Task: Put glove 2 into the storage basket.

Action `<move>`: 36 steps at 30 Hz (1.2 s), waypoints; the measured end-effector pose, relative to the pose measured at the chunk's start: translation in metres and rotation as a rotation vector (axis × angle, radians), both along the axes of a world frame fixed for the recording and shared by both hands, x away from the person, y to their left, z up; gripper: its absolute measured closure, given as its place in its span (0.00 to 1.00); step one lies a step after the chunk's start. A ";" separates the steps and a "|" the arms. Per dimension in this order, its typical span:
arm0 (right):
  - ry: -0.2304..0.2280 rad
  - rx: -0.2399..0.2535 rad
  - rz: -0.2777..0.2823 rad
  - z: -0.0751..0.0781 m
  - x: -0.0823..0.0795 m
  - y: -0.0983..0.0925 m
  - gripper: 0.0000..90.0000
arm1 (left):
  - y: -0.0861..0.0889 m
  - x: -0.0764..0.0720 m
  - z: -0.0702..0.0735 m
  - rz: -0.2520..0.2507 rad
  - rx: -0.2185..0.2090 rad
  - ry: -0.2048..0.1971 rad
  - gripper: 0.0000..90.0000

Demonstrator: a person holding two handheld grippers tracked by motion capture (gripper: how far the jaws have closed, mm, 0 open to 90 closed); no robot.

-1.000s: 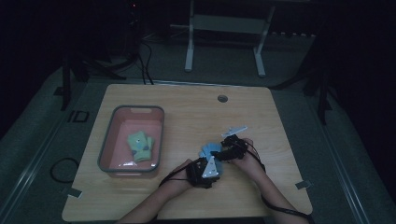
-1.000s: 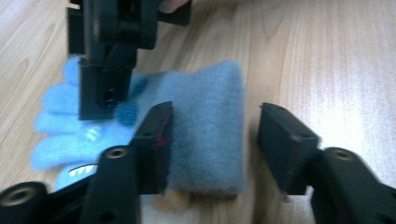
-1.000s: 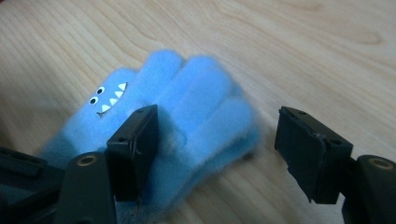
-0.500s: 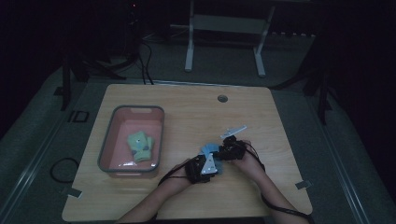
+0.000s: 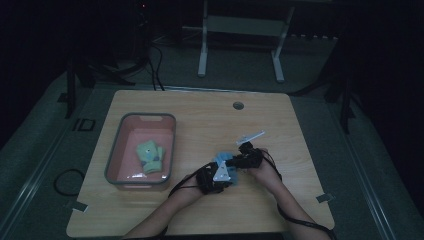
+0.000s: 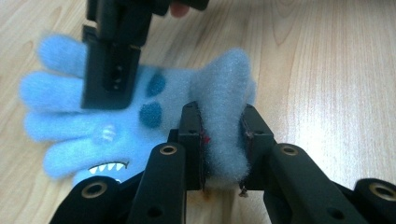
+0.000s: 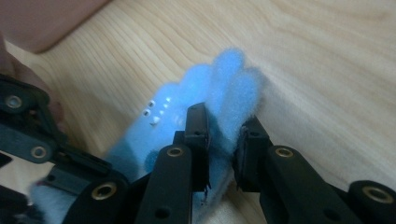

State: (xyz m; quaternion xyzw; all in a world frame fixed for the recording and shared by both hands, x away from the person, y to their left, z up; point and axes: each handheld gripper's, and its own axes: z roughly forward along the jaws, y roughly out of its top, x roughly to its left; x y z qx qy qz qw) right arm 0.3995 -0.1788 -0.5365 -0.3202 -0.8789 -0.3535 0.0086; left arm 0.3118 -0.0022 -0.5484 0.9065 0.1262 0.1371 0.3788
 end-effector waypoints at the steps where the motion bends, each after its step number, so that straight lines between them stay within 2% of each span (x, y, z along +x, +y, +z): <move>1: 0.000 0.000 0.000 0.000 0.000 0.000 0.87 | 0.000 0.000 0.000 0.000 0.000 0.000 0.84; 7: -0.009 -0.005 0.034 0.016 0.001 0.005 0.87 | 0.006 -0.003 0.020 -0.011 0.023 -0.023 0.84; 11: -0.022 0.035 0.037 0.028 -0.001 0.007 0.88 | 0.011 -0.003 0.033 -0.018 0.043 -0.039 0.84; 13: -0.028 0.036 0.041 0.031 -0.001 0.008 0.88 | 0.012 -0.004 0.036 -0.018 0.046 -0.049 0.84; 15: -0.050 0.044 0.045 0.042 -0.002 0.012 0.88 | 0.016 -0.006 0.044 -0.016 0.057 -0.079 0.84; 19: -0.061 0.056 0.052 0.051 -0.002 0.016 0.88 | 0.021 -0.007 0.052 -0.007 0.062 -0.091 0.84; 21: -0.072 0.075 0.058 0.061 -0.001 0.021 0.88 | 0.028 -0.006 0.061 0.004 0.067 -0.107 0.84; 29: -0.118 0.083 0.085 0.082 0.000 0.039 0.88 | 0.044 -0.008 0.080 0.024 0.082 -0.124 0.84; 36: -0.125 0.108 0.113 0.098 0.002 0.056 0.88 | 0.059 -0.010 0.094 0.042 0.098 -0.138 0.84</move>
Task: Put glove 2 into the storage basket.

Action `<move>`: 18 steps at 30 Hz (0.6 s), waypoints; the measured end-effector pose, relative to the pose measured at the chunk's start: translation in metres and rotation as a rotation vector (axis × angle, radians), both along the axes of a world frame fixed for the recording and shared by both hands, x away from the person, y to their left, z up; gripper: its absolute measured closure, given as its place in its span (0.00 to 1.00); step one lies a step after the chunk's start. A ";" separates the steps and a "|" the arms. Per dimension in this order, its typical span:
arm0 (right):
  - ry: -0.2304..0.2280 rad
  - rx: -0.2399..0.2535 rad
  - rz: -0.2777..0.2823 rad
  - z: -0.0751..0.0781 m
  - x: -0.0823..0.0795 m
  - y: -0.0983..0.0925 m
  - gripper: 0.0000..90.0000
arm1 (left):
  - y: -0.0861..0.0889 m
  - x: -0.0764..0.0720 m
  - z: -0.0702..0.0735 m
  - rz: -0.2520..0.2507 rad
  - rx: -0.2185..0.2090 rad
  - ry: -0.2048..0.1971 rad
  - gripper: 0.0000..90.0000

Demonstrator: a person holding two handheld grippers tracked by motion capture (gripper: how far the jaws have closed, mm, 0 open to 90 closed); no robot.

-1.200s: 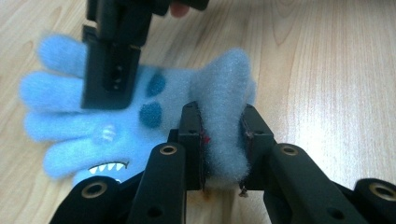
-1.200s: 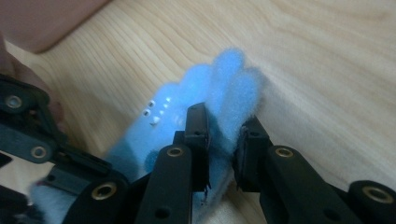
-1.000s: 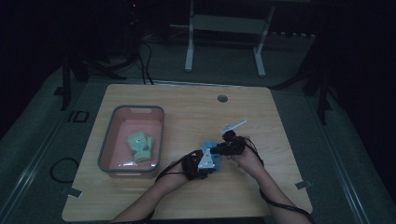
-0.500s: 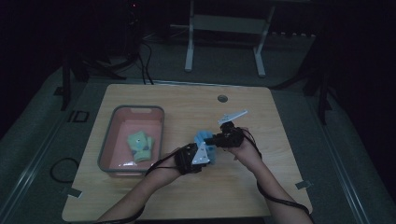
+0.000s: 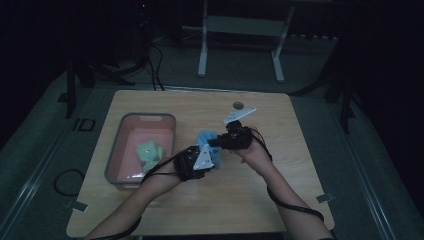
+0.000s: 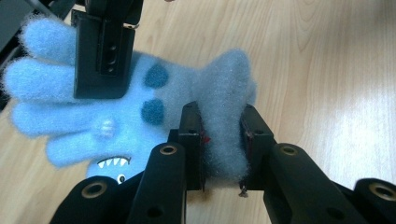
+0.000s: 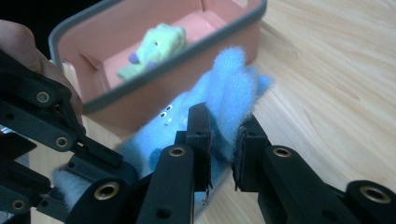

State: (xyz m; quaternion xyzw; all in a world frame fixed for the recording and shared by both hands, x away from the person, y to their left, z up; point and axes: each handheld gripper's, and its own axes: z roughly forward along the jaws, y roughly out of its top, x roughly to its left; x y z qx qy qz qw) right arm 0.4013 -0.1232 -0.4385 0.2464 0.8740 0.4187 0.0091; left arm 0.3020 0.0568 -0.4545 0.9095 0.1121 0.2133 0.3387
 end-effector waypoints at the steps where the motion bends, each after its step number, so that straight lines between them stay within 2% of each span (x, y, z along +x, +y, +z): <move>1: 0.002 0.004 0.005 0.002 0.000 0.002 0.88 | 0.002 0.000 0.002 0.002 0.003 0.000 0.84; 7: -0.001 0.006 0.026 0.011 0.004 0.020 0.88 | 0.019 -0.003 0.010 0.025 0.007 -0.013 0.84; 18: -0.009 -0.003 0.084 0.020 0.005 0.060 0.88 | 0.052 -0.010 0.014 0.086 0.004 -0.008 0.84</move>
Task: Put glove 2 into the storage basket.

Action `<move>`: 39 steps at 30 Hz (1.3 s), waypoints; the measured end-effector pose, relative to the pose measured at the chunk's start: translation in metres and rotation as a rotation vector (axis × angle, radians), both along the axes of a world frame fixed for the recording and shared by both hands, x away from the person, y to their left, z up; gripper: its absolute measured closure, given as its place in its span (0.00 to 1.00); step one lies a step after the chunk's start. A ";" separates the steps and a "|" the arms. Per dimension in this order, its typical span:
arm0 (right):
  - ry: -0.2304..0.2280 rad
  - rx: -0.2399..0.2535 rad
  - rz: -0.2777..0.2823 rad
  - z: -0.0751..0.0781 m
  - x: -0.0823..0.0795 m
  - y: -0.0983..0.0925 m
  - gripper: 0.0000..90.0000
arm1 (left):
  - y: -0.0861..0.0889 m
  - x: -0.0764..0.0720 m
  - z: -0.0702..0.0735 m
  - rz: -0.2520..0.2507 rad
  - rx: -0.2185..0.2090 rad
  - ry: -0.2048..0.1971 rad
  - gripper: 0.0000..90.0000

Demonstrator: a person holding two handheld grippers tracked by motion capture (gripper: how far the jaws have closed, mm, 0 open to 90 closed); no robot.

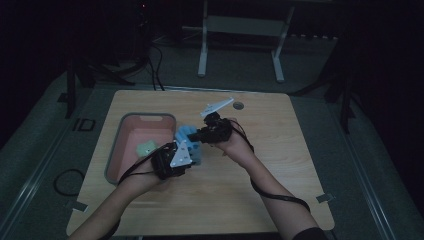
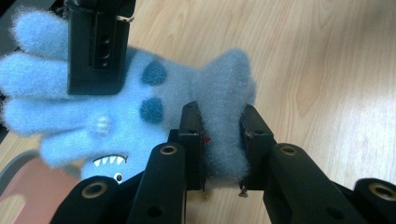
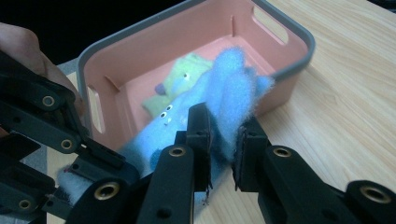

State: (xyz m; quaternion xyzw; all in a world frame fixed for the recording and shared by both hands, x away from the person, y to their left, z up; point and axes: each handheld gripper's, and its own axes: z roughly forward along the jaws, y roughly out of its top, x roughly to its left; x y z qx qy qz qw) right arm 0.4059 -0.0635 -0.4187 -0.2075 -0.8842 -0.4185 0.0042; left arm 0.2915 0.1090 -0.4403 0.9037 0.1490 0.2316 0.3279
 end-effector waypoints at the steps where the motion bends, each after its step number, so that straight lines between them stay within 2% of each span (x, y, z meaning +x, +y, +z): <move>1: -0.003 -0.004 0.005 0.001 0.000 0.004 0.88 | 0.004 -0.001 0.001 0.006 0.002 0.000 0.84; 2: -0.003 -0.004 0.005 0.001 0.000 0.004 0.88 | 0.004 -0.001 0.001 0.006 0.002 0.000 0.84; 3: -0.008 -0.002 0.018 0.002 0.000 0.015 0.88 | 0.009 -0.002 0.001 0.014 0.001 0.000 0.84; 9: -0.007 0.011 0.030 0.002 -0.001 0.031 0.88 | 0.028 -0.007 0.002 0.045 0.002 -0.004 0.84; 21: -0.004 -0.018 0.098 -0.001 -0.004 0.088 0.88 | 0.073 -0.015 -0.008 0.124 0.010 0.019 0.84; 29: -0.007 -0.025 0.120 -0.003 -0.003 0.110 0.88 | 0.090 -0.017 -0.010 0.159 0.008 0.026 0.84; 32: 0.009 -0.015 0.113 -0.009 0.000 0.119 0.88 | 0.095 -0.015 -0.014 0.169 0.016 0.028 0.84; 39: 0.037 -0.026 0.092 -0.027 0.008 0.128 0.88 | 0.102 -0.005 -0.028 0.182 0.021 0.083 0.84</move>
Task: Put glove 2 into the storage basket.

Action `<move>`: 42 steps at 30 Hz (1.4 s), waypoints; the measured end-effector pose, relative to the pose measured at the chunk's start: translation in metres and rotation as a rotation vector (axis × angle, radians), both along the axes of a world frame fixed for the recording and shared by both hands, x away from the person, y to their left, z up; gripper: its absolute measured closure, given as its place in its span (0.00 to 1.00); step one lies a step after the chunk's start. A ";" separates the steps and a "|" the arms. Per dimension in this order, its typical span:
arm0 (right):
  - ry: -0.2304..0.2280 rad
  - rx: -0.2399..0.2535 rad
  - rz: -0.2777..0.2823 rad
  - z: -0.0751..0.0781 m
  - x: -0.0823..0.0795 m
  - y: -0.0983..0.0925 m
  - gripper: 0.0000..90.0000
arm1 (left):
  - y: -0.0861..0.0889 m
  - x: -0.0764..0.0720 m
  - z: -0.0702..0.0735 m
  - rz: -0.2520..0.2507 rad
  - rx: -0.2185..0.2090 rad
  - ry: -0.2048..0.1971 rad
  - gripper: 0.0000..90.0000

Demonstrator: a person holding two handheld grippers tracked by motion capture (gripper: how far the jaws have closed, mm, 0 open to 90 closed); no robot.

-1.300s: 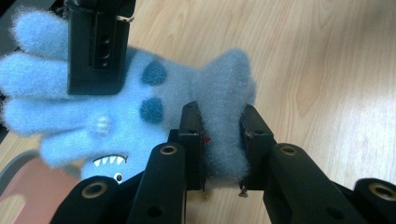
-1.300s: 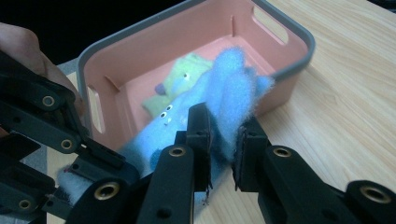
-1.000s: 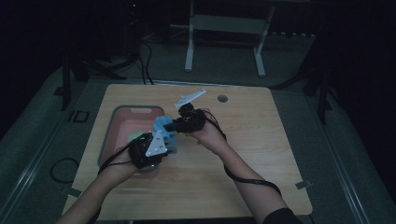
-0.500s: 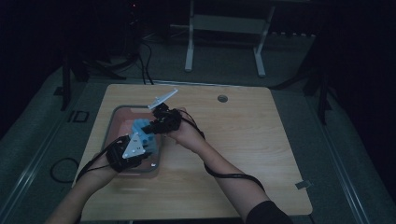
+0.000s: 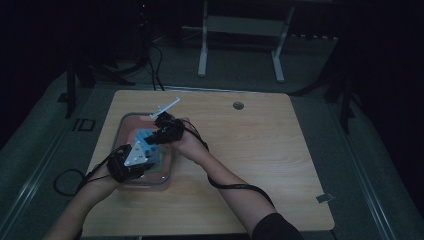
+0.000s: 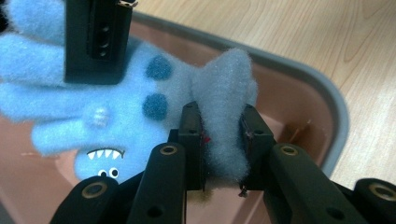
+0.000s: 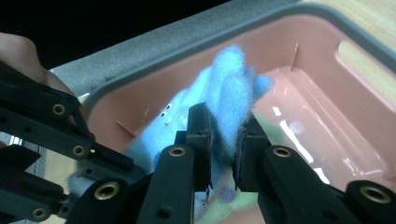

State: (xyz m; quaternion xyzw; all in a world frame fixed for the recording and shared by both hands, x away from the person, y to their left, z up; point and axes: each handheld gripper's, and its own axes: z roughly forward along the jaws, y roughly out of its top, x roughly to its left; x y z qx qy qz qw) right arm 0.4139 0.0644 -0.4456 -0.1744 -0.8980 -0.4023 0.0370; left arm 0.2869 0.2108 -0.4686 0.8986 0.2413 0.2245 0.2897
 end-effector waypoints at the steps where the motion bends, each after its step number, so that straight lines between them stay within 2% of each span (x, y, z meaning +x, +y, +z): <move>1: 0.014 -0.007 -0.006 -0.007 0.003 0.000 0.88 | 0.000 0.004 -0.005 -0.001 0.000 0.017 0.84; 5: 0.024 -0.017 -0.016 -0.013 0.006 0.000 0.88 | -0.002 0.007 -0.010 -0.003 -0.001 0.031 0.84; 6: 0.027 -0.021 -0.021 -0.016 0.008 -0.001 0.88 | -0.005 0.011 -0.014 -0.008 0.001 0.046 0.84; 9: 0.035 -0.050 -0.042 -0.028 0.013 -0.001 0.88 | -0.007 0.015 -0.020 -0.013 0.018 0.062 0.84; 16: 0.040 -0.099 -0.043 -0.038 0.015 0.003 0.85 | -0.013 0.022 -0.024 -0.012 0.061 0.132 0.83; 19: 0.039 -0.111 -0.045 -0.041 0.015 0.004 0.77 | -0.013 0.026 -0.025 -0.011 0.063 0.166 0.81; 22: 0.024 -0.110 -0.052 -0.041 0.016 0.004 0.69 | -0.013 0.026 -0.025 -0.011 0.065 0.165 0.79; 25: 0.006 -0.085 -0.062 -0.035 0.017 -0.002 0.57 | -0.013 0.025 -0.025 -0.002 0.061 0.164 0.72; 29: 0.011 -0.053 -0.073 -0.027 0.018 -0.009 0.52 | -0.011 0.024 -0.024 0.014 0.037 0.152 0.67; 34: 0.008 0.009 -0.074 -0.015 0.014 -0.022 0.40 | -0.006 0.024 -0.021 0.088 0.002 0.127 0.44; 36: 0.016 0.024 -0.066 -0.011 0.012 -0.027 0.31 | -0.003 0.024 -0.018 0.120 -0.033 0.120 0.32; 37: 0.023 0.032 -0.055 -0.009 0.011 -0.030 0.30 | -0.002 0.024 -0.017 0.134 -0.053 0.116 0.27; 38: 0.037 0.058 -0.042 -0.006 0.009 -0.036 0.26 | -0.001 0.024 -0.016 0.151 -0.066 0.098 0.15; 39: 0.037 0.058 -0.042 -0.006 0.009 -0.036 0.26 | 0.000 0.024 -0.015 0.176 -0.069 0.072 0.15; 42: 0.033 0.084 -0.023 -0.002 0.005 -0.045 0.22 | 0.001 0.022 -0.009 0.180 -0.130 0.079 0.09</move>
